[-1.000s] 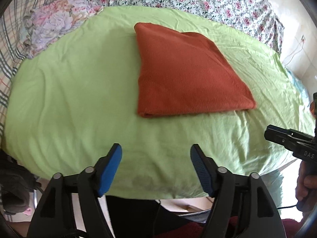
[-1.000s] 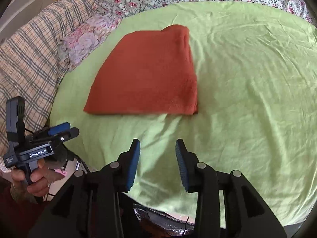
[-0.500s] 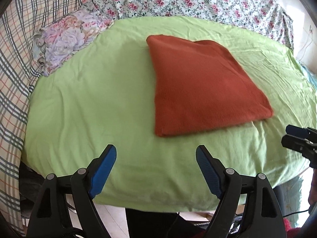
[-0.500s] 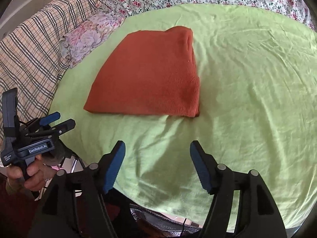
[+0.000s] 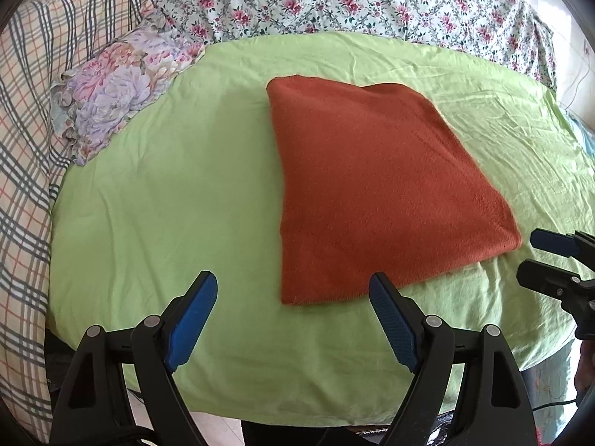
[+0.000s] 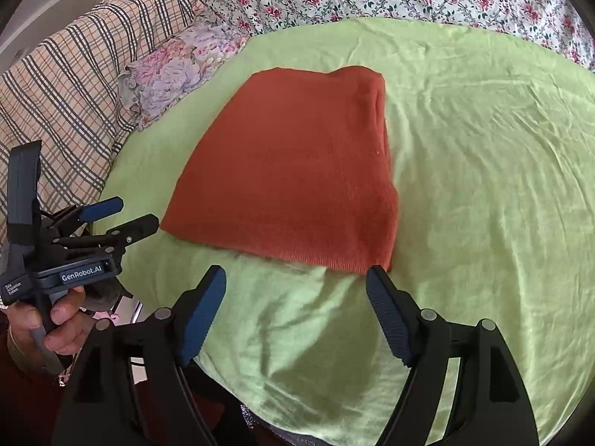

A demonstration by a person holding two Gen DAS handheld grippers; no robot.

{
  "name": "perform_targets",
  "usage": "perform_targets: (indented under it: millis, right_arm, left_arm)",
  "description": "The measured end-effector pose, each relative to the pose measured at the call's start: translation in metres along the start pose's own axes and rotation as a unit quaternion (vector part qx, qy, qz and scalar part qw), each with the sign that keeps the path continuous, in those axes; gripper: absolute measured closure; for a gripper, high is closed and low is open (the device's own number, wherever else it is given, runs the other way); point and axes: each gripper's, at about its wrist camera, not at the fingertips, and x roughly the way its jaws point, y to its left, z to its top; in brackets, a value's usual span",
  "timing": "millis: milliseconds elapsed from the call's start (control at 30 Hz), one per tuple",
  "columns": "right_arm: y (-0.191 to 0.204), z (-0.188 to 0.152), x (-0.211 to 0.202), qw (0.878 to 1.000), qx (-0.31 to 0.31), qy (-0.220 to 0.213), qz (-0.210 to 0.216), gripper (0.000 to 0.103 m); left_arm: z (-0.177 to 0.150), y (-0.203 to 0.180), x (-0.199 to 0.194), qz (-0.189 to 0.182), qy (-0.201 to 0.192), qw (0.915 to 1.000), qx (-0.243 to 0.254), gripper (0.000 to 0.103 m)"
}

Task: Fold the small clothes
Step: 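Lift both grippers away from the folded sweater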

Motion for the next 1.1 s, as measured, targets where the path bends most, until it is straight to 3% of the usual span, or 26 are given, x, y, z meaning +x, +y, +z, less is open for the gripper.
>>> perform_targets:
  millis: [233, 600, 1100]
  right_arm:
    - [0.002, 0.012, 0.008, 1.0, 0.0, 0.004, 0.003, 0.024]
    - [0.01, 0.037, 0.026, 1.0, -0.008, 0.009, 0.011, 0.021]
    - [-0.013, 0.074, 0.041, 1.0, 0.021, -0.01, 0.022, 0.02]
  left_arm:
    - [0.011, 0.0, 0.008, 0.003, 0.02, 0.9998, -0.002, 0.018]
    - [0.027, -0.002, 0.016, 0.007, 0.021, 0.9997, 0.005, 0.018]
    - [0.061, 0.028, 0.037, 0.002, 0.008, 0.9991, -0.041, 0.014]
